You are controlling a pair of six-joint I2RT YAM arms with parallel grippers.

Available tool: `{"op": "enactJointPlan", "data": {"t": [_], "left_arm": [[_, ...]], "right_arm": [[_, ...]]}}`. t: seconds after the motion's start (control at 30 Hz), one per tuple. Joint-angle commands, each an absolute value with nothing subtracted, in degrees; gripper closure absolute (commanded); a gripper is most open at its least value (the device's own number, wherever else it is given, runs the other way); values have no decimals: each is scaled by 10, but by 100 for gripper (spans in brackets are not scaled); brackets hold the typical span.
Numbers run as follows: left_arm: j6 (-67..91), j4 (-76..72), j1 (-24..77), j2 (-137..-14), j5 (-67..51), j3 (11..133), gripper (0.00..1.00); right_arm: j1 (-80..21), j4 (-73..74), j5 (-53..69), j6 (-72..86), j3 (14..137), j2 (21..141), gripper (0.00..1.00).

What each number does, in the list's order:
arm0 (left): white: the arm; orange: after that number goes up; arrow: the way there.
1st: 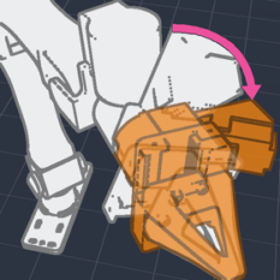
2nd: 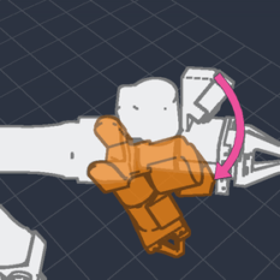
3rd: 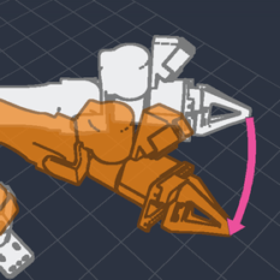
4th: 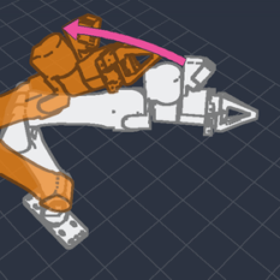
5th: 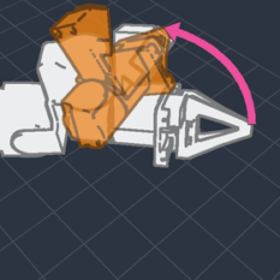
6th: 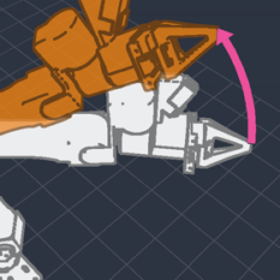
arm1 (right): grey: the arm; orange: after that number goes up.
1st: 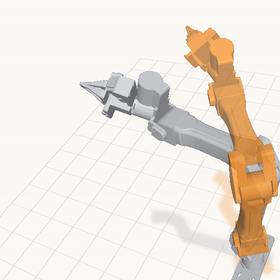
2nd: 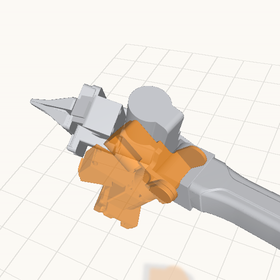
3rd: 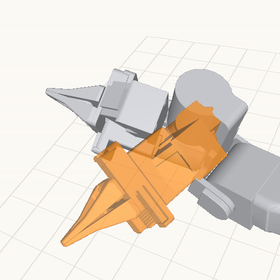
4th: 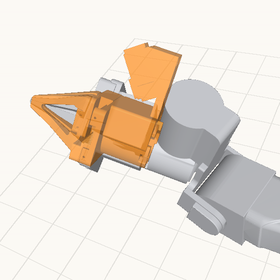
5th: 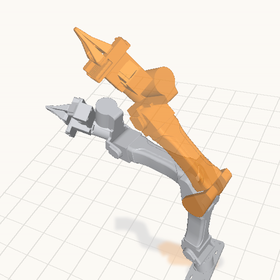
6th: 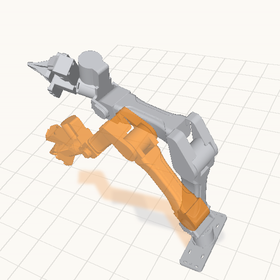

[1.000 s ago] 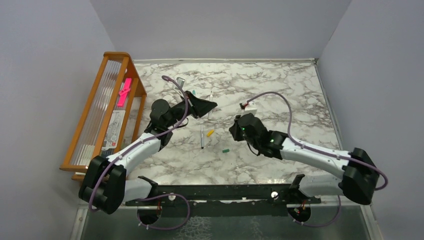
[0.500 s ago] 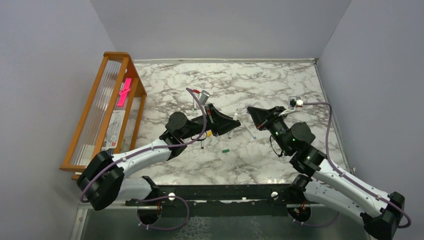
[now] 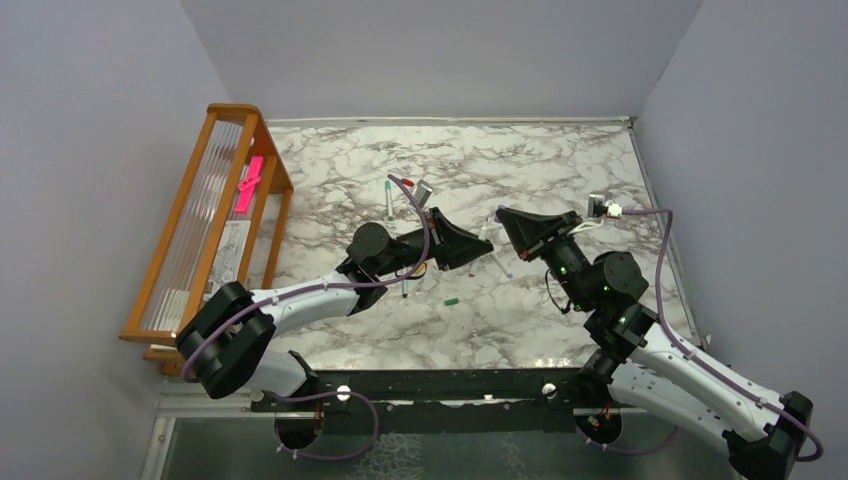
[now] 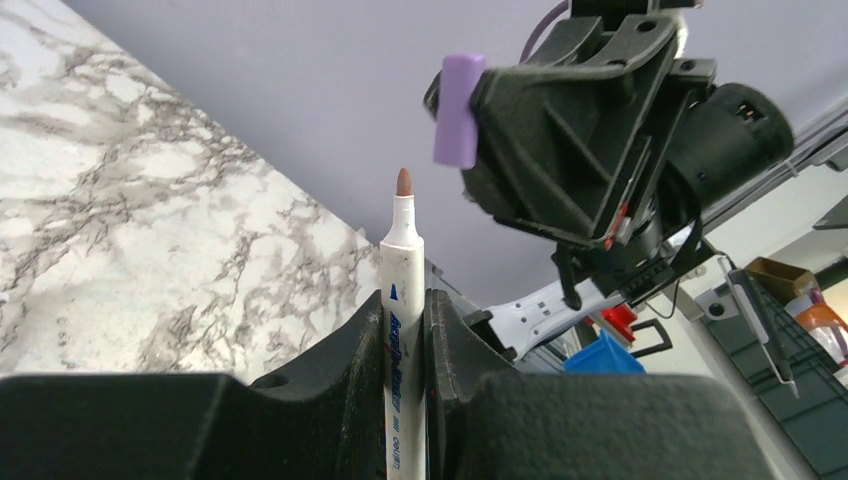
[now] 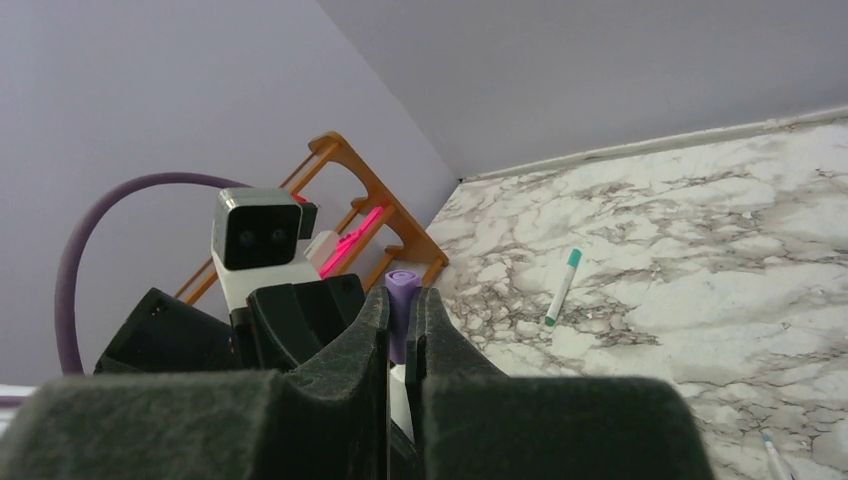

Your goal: Insert the pens into the pen caps

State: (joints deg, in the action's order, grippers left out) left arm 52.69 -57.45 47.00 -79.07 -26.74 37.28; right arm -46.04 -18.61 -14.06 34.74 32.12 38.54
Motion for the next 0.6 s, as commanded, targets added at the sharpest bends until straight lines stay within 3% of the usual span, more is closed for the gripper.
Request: {"op": "enactJointPlan", "data": {"t": [0.0, 0.57], "left_arm": [[537, -615, 474, -790, -287, 401, 100], [533, -613, 475, -797, -306, 393, 100]], "right_arm": [[-461, -206, -116, 330, 320, 388, 99], [-461, -230, -112, 320, 335, 410, 99]]}}
